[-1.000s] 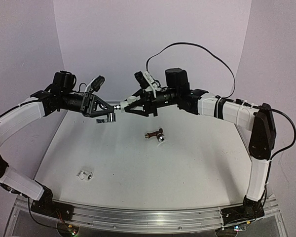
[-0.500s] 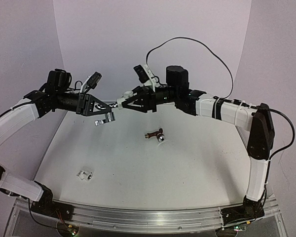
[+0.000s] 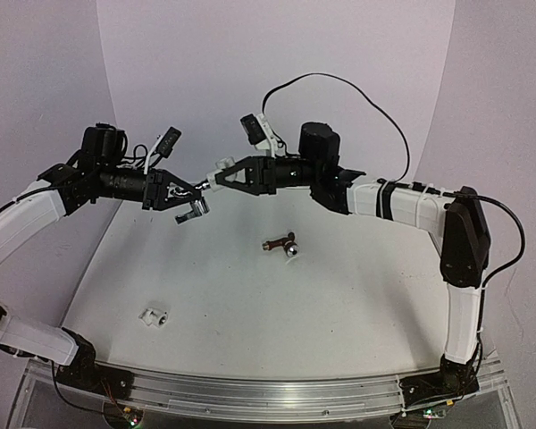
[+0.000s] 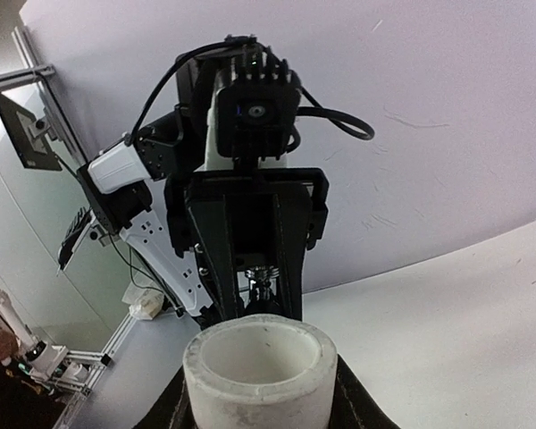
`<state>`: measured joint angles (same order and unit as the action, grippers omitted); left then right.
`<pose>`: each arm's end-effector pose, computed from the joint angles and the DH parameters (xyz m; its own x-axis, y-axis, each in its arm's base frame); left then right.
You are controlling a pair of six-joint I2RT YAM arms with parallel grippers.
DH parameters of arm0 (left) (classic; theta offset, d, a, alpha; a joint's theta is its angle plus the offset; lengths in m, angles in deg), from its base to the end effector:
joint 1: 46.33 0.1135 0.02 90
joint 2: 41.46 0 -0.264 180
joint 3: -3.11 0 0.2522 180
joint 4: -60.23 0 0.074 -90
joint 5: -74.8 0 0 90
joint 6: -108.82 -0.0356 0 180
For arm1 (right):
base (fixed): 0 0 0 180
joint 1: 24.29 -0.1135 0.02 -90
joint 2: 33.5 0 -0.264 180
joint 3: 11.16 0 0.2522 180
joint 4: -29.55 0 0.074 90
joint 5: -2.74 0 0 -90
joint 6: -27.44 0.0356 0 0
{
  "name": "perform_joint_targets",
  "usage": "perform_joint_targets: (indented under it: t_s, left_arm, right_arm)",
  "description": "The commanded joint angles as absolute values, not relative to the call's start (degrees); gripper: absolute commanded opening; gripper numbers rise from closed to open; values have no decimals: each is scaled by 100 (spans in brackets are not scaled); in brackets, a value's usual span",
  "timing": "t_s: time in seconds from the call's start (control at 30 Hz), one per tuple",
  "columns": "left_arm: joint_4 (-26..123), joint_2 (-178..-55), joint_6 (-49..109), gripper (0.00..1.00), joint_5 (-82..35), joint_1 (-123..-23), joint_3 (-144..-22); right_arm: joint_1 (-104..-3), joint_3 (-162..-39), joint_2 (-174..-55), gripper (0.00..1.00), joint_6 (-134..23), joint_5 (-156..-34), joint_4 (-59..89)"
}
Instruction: Install the water faucets
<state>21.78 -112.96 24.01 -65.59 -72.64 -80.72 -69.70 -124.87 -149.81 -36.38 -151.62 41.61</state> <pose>0.2294 -0.1440 0.3751 -0.4747 0.1704 -0.8635 0.8633 0.2815 -0.4190 0.3121 0.3623 0.3534 -0.3078 -0.0403 -0.9506 -0.8877 -0.3474 0.3022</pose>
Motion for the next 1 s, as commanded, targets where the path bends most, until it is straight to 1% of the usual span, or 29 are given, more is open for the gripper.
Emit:
perform_joint_targets:
  t_s: [0.0,0.33,0.47,0.67,0.83,0.97]
  left_arm:
    - [3037,-11352,2063,0,-5286,-7509,-8359]
    - [3209,-11218,1350,0,-3516,-7769,-8094]
    - [3423,-11132,1204,0,-2736,-7868,-7934]
    - [4338,-11036,958,0,-2203,-8076,-7376]
    - [5105,-11172,356,0,-1700,-8308,-7051]
    - [5588,-11447,-245,0,-954,-8406,-6939]
  right_arm:
    - [-7769,-12482,-15176,0,-2860,-15155,4534]
    - [-7757,-12501,-15332,0,-1816,-14660,4582]
    - [-7761,-12392,-15347,0,-1341,-14273,4583]
    - [-7760,-12404,-15468,0,-431,-13691,4589]
    - [-7768,-12383,-15526,0,289,-13435,4604]
    - [-7764,-12285,-15587,0,740,-13233,4580]
